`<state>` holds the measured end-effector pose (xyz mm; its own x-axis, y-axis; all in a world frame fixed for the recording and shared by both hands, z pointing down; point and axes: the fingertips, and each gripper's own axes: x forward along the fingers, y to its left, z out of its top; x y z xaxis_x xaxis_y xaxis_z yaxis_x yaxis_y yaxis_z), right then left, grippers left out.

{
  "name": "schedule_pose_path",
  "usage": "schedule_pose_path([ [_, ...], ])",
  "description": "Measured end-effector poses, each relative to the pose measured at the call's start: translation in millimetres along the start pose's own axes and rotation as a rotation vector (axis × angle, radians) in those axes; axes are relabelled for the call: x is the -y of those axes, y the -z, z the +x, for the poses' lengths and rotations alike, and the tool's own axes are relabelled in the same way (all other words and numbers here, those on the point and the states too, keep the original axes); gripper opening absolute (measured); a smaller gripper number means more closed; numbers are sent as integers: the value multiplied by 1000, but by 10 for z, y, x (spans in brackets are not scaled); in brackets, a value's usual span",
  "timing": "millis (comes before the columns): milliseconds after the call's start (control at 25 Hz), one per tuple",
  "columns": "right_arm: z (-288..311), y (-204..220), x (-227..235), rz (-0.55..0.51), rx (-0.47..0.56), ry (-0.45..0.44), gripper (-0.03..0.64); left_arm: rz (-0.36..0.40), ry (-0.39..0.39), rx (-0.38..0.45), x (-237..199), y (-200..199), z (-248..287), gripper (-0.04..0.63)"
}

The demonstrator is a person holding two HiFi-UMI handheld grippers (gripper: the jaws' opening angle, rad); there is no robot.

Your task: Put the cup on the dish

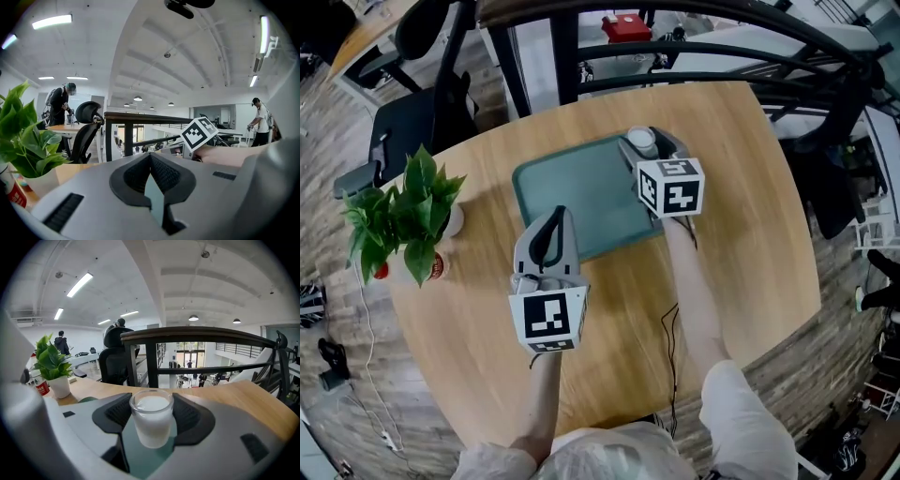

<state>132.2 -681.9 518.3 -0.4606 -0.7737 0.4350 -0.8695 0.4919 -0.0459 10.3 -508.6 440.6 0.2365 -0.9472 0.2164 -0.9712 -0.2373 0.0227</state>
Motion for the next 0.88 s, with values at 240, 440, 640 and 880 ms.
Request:
schedule_pose_path([
  [240, 132, 57, 172, 73, 21, 16, 275, -14, 19, -28, 50, 96, 124, 9],
  [440, 174, 120, 218, 79, 35, 21, 275, -15, 27, -42, 91, 155, 120, 9],
  [640, 198, 172, 286, 109, 51, 21, 275, -23, 9, -51, 42, 180, 68, 9],
  [880, 141, 235, 292, 69, 33, 39, 275, -28, -2, -44, 24, 137, 11, 9],
])
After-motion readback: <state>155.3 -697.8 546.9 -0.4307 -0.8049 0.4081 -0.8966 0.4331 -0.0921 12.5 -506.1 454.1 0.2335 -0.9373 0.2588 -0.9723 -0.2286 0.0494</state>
